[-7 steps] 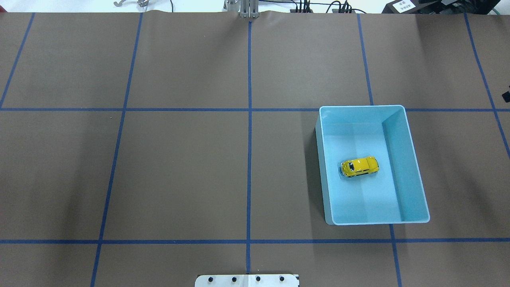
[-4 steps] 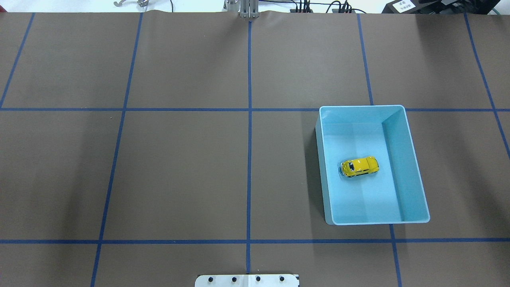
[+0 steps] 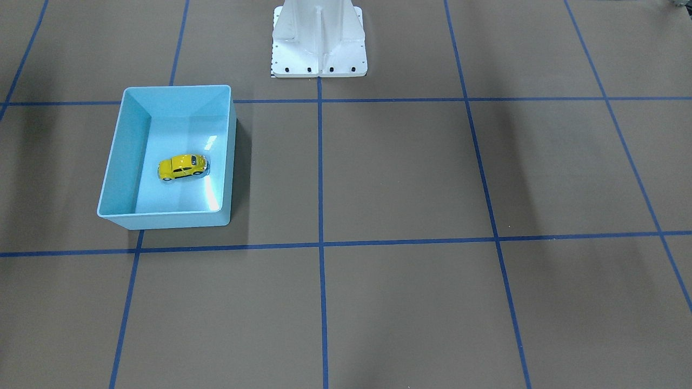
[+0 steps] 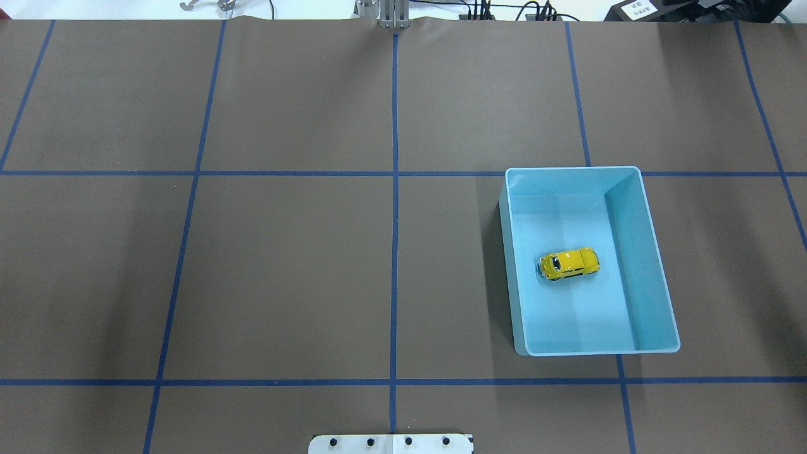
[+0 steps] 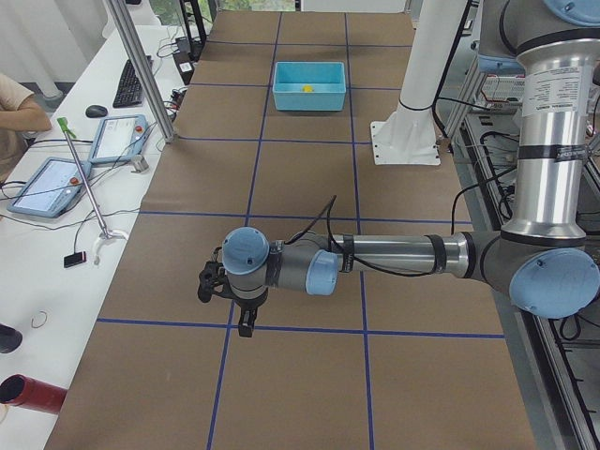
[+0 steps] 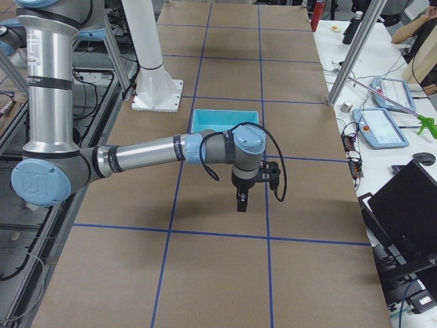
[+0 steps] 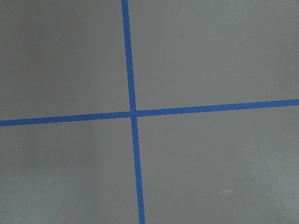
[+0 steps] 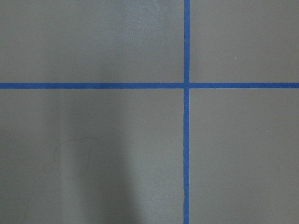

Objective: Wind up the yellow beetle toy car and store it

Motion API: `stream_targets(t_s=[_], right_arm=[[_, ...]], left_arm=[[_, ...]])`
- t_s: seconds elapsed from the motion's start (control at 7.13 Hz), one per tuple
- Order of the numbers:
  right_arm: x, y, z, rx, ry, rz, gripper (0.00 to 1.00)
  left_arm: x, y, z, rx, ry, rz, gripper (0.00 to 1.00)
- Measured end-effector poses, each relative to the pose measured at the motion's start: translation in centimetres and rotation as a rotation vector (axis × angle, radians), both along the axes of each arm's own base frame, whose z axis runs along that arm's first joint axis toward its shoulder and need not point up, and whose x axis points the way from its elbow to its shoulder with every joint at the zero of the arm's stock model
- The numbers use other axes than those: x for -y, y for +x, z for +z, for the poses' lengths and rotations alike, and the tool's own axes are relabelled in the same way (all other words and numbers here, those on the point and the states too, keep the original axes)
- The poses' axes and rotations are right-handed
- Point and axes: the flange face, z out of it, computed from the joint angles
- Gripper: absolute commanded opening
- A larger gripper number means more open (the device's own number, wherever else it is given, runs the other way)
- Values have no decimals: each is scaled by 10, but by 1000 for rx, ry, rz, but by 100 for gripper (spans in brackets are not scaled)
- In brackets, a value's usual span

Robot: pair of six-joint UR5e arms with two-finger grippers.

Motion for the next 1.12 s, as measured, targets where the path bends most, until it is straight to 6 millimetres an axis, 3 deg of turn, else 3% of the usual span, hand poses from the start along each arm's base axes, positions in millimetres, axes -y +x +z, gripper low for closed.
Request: stream_targets(t_s=[1.12], right_arm=[[-5, 2, 6, 18, 17, -29, 100]], left_arm=[[0, 1, 0, 1, 0, 1, 100]])
